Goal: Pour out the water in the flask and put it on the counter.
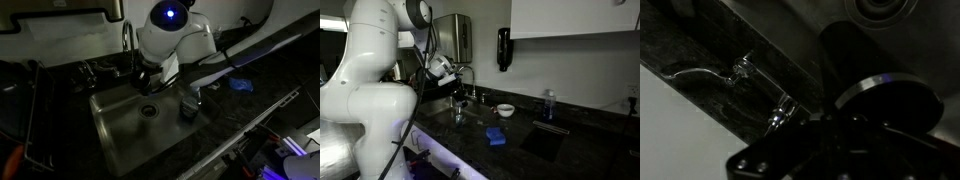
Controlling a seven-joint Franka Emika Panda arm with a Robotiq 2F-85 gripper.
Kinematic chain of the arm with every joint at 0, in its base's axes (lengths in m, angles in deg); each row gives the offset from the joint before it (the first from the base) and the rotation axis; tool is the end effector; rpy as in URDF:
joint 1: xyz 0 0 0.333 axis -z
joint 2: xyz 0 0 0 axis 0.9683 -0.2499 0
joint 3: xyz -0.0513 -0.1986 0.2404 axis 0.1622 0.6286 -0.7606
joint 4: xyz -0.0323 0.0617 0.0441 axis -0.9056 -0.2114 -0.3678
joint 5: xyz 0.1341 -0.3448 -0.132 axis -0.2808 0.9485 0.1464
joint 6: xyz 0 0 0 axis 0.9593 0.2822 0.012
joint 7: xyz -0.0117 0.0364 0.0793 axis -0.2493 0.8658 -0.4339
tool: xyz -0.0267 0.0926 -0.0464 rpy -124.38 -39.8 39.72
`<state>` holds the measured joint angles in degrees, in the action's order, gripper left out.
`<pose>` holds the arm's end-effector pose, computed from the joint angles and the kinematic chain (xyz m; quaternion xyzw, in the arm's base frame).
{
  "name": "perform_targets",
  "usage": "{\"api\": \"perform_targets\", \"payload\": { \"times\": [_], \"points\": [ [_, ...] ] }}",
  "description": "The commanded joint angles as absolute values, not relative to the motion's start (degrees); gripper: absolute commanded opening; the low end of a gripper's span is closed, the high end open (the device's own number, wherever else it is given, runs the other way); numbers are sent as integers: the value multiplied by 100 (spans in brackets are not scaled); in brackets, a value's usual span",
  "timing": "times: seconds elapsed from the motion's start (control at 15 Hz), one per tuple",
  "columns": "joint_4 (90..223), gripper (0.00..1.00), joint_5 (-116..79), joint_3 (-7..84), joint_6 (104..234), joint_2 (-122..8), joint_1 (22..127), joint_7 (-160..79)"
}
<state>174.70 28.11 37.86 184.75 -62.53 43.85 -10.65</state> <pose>0.5567 0.3237 0.3134 0.9118 0.2791 0.2577 0.1558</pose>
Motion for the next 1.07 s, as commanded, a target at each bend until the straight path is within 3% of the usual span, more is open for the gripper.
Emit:
{"api": "perform_targets", "payload": {
  "times": [0.0, 1.0],
  "points": [
    [17705, 2, 3353, 3570, 18393, -5902, 4566, -811],
    [17851, 2, 4211, 3002, 18180, -5857, 4993, -206]
  ]
}}
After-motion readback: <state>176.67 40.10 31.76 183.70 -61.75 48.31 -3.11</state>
